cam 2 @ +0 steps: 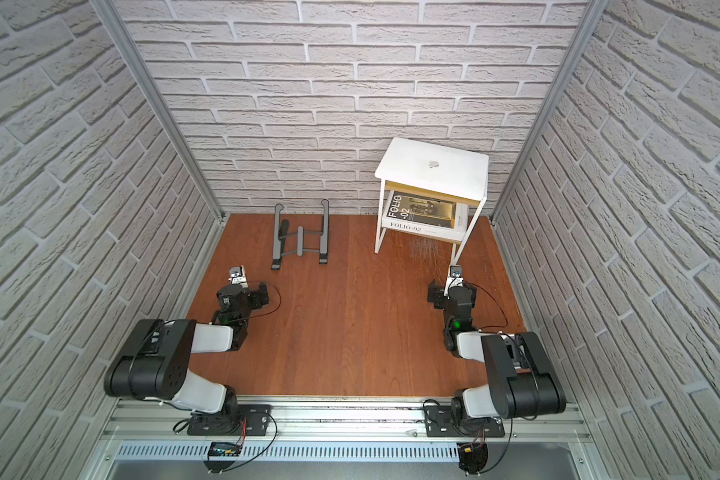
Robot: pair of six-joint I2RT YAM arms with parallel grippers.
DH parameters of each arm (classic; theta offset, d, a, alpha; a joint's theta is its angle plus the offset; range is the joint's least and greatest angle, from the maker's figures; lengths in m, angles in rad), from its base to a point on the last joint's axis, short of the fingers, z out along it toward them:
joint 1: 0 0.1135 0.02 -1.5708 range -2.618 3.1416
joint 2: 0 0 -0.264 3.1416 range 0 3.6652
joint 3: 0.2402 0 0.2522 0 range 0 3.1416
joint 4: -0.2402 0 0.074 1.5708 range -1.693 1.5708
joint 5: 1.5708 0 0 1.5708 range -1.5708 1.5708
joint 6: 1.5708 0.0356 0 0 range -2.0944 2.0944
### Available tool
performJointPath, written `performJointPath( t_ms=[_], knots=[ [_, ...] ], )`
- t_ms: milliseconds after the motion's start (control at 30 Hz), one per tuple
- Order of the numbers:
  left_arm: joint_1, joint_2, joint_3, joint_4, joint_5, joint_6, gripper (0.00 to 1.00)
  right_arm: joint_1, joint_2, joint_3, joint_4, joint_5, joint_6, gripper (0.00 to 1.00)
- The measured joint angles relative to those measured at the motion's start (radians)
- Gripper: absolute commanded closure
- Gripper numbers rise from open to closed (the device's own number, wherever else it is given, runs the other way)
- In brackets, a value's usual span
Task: Close the laptop lid and set it aside
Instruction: Reset both arms
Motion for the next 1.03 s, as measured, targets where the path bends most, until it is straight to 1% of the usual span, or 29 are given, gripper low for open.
performJointPath(
  t_ms=[33, 100, 200, 300, 533, 1033],
  knots=[
    [0.000, 0.003, 0.008, 0.003, 0.008, 0.001, 0.02, 0.000, 0.032, 0.002, 0.012, -0.001, 0.000, 0.01],
    [0.002, 0.014, 0.021, 0.010, 0.018, 0.001, 0.02, -0.002, 0.064, 0.015, -0.020, -0.007, 0.001, 0.02],
    [0.024, 0.024, 0.025, 0.005, 0.051, -0.004, 0.02, -0.028, 0.073, 0.076, -0.077, -0.053, 0.013, 0.01],
    [0.050, 0.028, 0.034, -0.008, 0.075, -0.009, 0.01, -0.056, 0.072, 0.117, -0.080, -0.084, 0.021, 0.01],
    [0.057, 0.028, 0.037, -0.012, 0.096, -0.011, 0.01, -0.065, 0.072, 0.119, -0.106, -0.108, 0.032, 0.01],
    [0.057, 0.028, 0.037, -0.015, 0.103, -0.011, 0.02, -0.065, 0.072, 0.119, -0.111, -0.113, 0.034, 0.01]
  ],
)
